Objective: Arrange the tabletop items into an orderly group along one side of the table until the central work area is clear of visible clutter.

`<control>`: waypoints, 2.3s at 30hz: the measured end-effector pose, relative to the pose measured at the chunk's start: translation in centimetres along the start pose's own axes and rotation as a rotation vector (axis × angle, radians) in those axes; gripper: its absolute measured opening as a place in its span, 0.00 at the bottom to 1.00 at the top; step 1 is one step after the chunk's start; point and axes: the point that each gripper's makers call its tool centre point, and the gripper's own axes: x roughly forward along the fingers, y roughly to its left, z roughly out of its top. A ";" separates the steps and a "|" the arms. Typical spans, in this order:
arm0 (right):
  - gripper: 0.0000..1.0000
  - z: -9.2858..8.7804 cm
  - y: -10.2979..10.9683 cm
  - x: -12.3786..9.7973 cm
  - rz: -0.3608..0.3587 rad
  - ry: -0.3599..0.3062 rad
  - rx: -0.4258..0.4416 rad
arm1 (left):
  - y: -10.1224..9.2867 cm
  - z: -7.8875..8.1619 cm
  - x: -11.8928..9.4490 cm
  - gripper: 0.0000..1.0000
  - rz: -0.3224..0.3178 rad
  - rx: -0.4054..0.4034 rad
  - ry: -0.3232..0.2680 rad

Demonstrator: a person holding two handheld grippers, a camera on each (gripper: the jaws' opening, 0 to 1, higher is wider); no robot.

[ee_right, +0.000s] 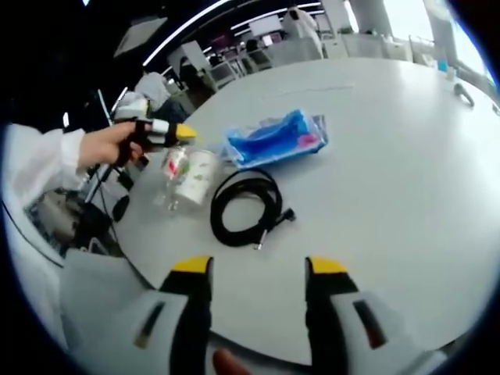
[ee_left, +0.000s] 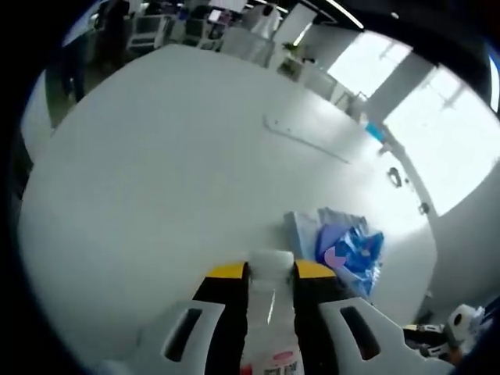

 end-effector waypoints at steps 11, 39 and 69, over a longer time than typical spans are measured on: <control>0.45 0.1 0.0 -1.3 0.005 -0.018 -0.023 | -0.9 -0.4 -2.9 0.16 -0.038 0.015 -0.040; 0.45 0.5 0.7 -2.3 0.015 -0.047 -0.066 | -3.0 -1.8 -10.0 0.16 -0.226 0.142 -0.229; 0.50 7.1 2.1 -3.9 0.107 -0.173 -0.122 | -10.1 -1.8 -13.4 0.16 -0.604 0.487 -0.249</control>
